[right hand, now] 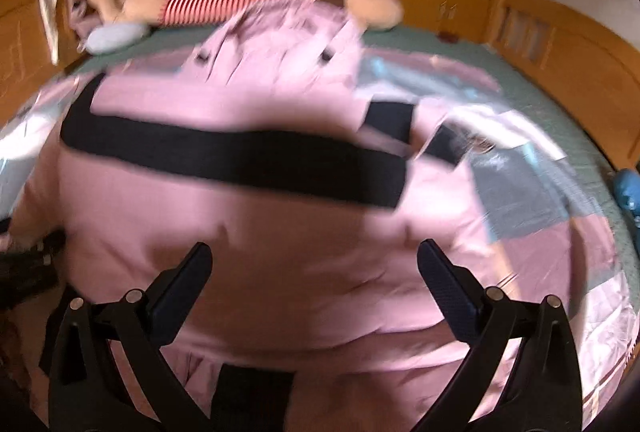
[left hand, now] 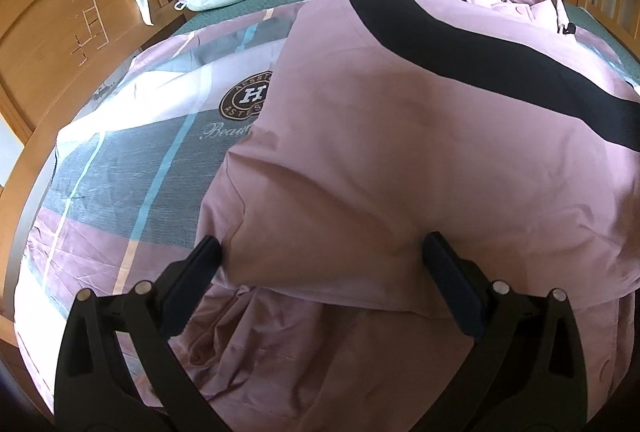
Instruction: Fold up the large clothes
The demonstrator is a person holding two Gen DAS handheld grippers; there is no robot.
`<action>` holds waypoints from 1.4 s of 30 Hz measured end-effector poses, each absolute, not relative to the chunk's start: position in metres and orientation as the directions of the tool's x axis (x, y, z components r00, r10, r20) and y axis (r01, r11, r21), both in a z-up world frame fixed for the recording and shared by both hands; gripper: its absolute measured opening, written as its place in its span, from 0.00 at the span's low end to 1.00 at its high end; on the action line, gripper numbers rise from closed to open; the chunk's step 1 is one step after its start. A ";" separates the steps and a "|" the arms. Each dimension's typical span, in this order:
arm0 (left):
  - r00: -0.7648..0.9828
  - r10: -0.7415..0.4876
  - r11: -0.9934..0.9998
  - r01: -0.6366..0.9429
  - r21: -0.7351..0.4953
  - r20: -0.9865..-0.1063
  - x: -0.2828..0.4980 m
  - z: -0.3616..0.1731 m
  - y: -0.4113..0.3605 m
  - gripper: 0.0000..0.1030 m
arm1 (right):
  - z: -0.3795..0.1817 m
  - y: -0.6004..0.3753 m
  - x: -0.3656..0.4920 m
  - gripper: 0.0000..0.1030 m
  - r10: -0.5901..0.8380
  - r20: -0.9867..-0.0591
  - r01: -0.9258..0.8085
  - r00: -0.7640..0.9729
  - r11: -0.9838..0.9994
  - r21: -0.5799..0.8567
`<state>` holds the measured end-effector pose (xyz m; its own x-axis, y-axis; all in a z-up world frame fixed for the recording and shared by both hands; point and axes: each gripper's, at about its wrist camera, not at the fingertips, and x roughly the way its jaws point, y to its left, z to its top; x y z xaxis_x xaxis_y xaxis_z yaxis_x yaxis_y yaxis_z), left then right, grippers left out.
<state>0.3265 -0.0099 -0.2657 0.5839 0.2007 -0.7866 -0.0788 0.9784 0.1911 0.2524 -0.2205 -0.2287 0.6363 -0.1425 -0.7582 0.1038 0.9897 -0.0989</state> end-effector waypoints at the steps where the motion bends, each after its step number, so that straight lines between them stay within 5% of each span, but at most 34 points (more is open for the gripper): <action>1: 0.585 0.203 0.978 -0.079 0.194 -0.785 0.327 -0.266 -0.010 0.98 | -0.237 -0.216 0.255 0.99 -0.157 -0.781 0.093 0.604 0.988 -0.127; 9: 0.591 0.205 0.977 -0.080 0.196 -0.780 0.325 -0.266 -0.011 0.98 | -0.244 -0.212 0.257 0.99 -0.169 -0.798 0.077 0.579 0.985 -0.153; 15: 0.592 0.202 0.978 -0.080 0.192 -0.780 0.325 -0.266 -0.011 0.98 | -0.167 -0.227 0.270 0.99 -0.098 -0.724 0.099 0.683 0.994 -0.041; 22: 0.605 0.227 0.972 -0.086 0.220 -0.764 0.324 -0.267 -0.016 0.98 | -0.118 -0.263 0.439 0.99 -0.138 -0.703 0.154 0.697 0.987 -0.041; 30: 0.615 0.211 0.976 -0.085 0.202 -0.760 0.325 -0.269 -0.013 0.98 | -0.185 -0.318 0.614 0.97 -0.234 -0.818 0.431 0.526 0.902 0.019; 31: 0.617 0.209 0.976 -0.085 0.200 -0.759 0.325 -0.269 -0.013 0.98 | -0.198 -0.324 0.615 0.77 -0.206 -0.831 0.443 0.517 0.895 0.054; 32: 0.617 0.204 0.977 -0.084 0.194 -0.760 0.325 -0.269 -0.013 0.98 | -0.213 -0.328 0.616 0.28 -0.178 -0.852 0.459 0.492 0.885 0.081; 33: 0.616 0.200 0.978 -0.084 0.189 -0.762 0.325 -0.270 -0.013 0.98 | -0.226 -0.330 0.614 0.07 -0.154 -0.876 0.482 0.457 0.870 0.098; 36: 0.616 0.198 0.979 -0.084 0.186 -0.763 0.324 -0.269 -0.012 0.98 | -0.208 -0.334 0.573 0.04 -0.010 -0.784 0.423 0.620 0.846 0.324; 42: 0.612 0.204 0.978 -0.087 0.191 -0.764 0.325 -0.269 -0.014 0.98 | -0.094 -0.317 0.404 0.04 0.226 -0.520 0.022 0.823 0.904 0.427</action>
